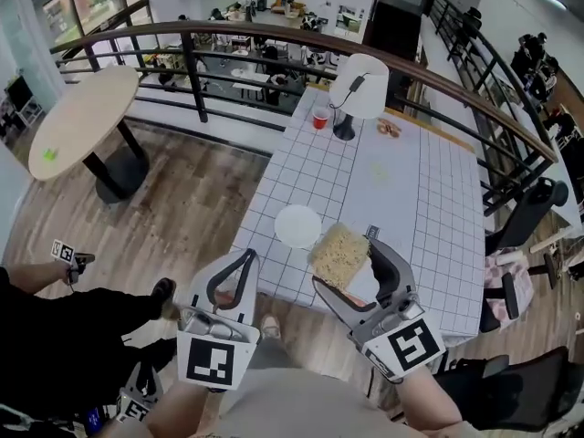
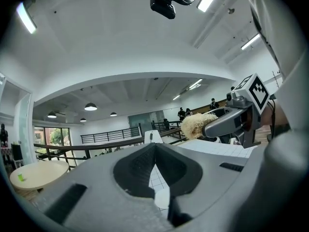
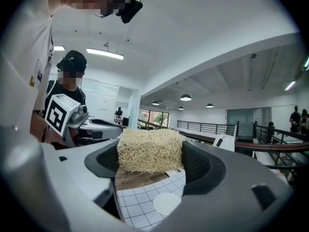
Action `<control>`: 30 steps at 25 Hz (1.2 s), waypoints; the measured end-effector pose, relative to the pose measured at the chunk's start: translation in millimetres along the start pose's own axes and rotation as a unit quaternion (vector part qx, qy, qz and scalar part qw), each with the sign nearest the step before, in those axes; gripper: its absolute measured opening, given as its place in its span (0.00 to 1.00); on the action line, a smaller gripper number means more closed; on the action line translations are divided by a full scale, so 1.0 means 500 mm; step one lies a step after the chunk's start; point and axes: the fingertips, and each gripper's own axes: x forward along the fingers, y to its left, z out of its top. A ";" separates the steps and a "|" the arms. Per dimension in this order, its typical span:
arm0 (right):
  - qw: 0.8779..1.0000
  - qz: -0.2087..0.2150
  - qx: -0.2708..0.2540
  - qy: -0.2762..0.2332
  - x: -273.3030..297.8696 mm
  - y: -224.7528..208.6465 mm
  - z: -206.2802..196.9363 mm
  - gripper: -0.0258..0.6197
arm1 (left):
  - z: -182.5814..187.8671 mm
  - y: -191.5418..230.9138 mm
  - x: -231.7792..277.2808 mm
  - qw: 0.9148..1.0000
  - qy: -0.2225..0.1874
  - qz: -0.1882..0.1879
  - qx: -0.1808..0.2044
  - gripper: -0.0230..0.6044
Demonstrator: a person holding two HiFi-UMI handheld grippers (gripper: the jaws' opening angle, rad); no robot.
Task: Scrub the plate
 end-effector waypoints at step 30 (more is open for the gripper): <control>1.000 0.010 0.012 0.013 0.203 -0.139 -0.022 0.62 | -0.042 0.130 0.191 1.000 0.022 -0.003 0.001 0.06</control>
